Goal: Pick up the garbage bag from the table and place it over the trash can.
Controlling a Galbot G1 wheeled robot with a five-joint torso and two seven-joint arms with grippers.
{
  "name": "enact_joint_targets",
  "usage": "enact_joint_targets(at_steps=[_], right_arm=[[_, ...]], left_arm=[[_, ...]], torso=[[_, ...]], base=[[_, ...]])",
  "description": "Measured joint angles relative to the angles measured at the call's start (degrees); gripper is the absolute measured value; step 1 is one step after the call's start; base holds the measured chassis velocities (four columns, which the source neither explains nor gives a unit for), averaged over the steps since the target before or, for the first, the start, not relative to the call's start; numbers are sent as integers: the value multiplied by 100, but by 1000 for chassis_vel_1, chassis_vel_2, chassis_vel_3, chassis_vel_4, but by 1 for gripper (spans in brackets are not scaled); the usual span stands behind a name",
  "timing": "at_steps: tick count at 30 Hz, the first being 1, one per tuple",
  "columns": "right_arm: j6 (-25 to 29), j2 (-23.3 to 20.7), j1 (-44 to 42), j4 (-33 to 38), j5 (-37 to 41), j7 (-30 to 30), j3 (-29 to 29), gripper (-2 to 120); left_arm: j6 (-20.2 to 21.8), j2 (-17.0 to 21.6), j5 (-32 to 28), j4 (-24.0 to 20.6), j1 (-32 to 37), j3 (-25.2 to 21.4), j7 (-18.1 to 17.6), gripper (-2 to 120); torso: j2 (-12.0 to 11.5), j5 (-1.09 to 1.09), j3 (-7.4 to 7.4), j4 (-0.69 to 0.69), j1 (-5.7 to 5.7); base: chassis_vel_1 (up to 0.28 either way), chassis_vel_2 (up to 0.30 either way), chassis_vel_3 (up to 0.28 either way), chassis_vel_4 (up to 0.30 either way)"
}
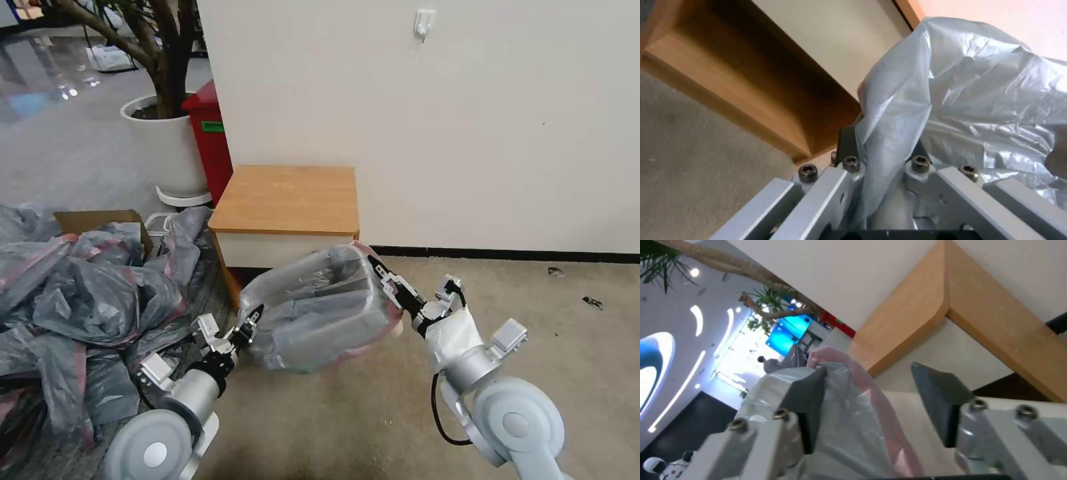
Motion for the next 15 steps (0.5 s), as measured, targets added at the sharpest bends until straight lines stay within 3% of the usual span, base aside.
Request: enact_joint_targets(at_steps=[2,11,15], right_arm=[[2,3,0,1,-1,0,-3,46],[48,33,-18,16,-28,38,-15,9],[55,33,-14,22,-27,140,-15,0]], left_arm=[[-1,1,0,-1,-2,0,1,5],[-10,1,1,-41,5,1,7,5],[-11,-6,1,-58,17,1,9,5]], torso=[[0,0,0,0,0],[0,0,0,0,0],[0,0,0,0,0]], base=[[0,0,0,0],[0,0,0,0],[0,0,0,0]])
